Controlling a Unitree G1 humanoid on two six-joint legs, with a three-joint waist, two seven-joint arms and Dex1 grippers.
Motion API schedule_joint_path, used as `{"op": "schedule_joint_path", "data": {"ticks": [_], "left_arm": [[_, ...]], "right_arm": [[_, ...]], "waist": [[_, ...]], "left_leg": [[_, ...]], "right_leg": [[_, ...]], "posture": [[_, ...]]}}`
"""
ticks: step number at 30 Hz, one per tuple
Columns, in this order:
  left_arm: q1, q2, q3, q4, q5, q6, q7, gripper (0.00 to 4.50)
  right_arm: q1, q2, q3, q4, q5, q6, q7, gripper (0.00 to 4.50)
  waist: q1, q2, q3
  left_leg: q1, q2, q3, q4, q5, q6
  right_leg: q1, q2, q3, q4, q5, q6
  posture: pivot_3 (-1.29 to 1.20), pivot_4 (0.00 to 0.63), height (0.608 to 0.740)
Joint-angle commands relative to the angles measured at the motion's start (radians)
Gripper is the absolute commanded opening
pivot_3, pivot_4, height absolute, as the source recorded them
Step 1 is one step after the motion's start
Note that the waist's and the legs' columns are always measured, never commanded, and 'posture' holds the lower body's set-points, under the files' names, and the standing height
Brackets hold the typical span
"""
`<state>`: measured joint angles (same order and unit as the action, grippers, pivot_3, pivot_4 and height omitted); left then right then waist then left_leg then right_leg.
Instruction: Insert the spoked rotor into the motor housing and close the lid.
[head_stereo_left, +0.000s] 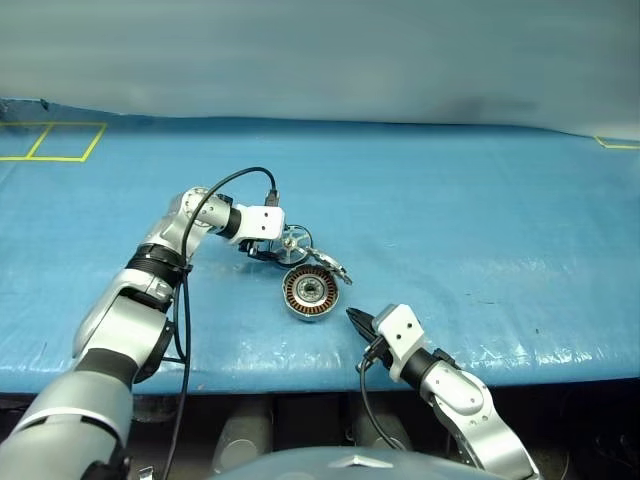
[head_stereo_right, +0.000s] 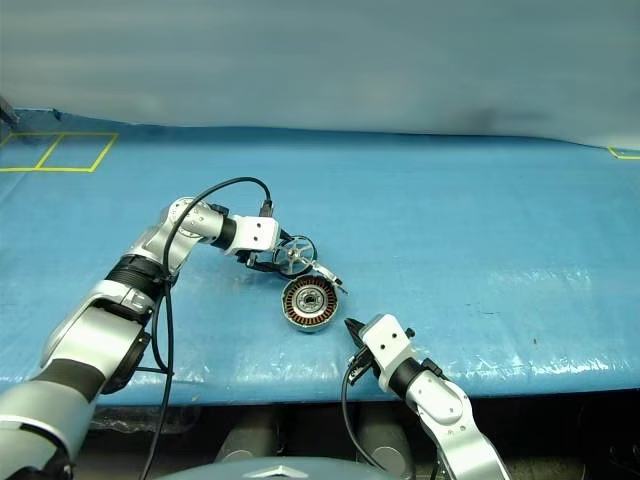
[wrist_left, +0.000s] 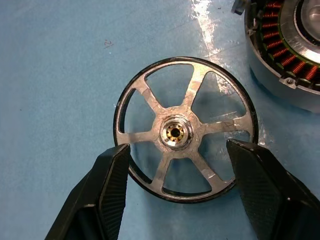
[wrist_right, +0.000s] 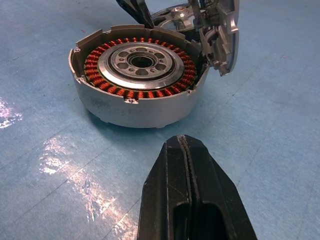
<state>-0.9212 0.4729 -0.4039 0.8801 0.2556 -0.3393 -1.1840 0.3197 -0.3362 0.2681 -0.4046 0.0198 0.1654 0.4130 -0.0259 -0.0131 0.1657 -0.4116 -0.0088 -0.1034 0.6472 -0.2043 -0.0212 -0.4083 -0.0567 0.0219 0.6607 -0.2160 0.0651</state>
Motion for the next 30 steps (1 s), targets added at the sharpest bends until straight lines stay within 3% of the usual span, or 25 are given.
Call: {"op": "schedule_joint_path", "data": {"ticks": [1,17,20,25,30], "left_arm": [[-0.042,0.000,0.005,0.018,0.007,-0.009,-0.002,3.33],[-0.062,-0.016,-0.010,0.078,0.028,-0.033,-0.023,3.33],[-0.062,-0.018,-0.011,0.080,0.030,-0.037,-0.024,2.71],[-0.062,-0.018,-0.016,0.085,0.032,-0.036,-0.026,1.08],[-0.062,-0.017,-0.021,0.092,0.037,-0.039,-0.024,1.00]], "right_arm": [[-0.001,0.004,-0.006,-0.022,0.004,-0.001,-0.003,0.00],[-0.007,0.005,-0.004,-0.017,-0.002,-0.002,-0.005,0.00],[-0.006,0.006,-0.004,-0.017,-0.003,-0.002,-0.006,0.00],[-0.004,0.007,-0.004,-0.019,-0.004,-0.001,-0.007,0.00],[-0.006,0.010,-0.004,-0.018,-0.004,0.000,-0.007,0.00]], "waist": [[0.000,0.000,0.000],[0.000,0.000,0.000],[0.000,0.000,0.000],[0.000,0.000,0.000],[0.000,0.000,0.000]], "left_leg": [[0.000,0.000,0.000,0.000,0.000,0.000],[0.000,0.000,0.000,0.000,0.000,0.000],[0.000,0.000,0.000,0.000,0.000,0.000],[0.000,0.000,0.000,0.000,0.000,0.000],[0.000,0.000,0.000,0.000,0.000,0.000]], "right_leg": [[0.000,0.000,0.000,0.000,0.000,0.000],[0.000,0.000,0.000,0.000,0.000,0.000],[0.000,0.000,0.000,0.000,0.000,0.000],[0.000,0.000,0.000,0.000,0.000,0.000],[0.000,0.000,0.000,0.000,0.000,0.000]], "posture": [[0.00,0.150,0.740],[0.00,0.150,0.740],[0.00,0.150,0.740],[0.00,0.150,0.740],[0.00,0.150,0.740]]}}
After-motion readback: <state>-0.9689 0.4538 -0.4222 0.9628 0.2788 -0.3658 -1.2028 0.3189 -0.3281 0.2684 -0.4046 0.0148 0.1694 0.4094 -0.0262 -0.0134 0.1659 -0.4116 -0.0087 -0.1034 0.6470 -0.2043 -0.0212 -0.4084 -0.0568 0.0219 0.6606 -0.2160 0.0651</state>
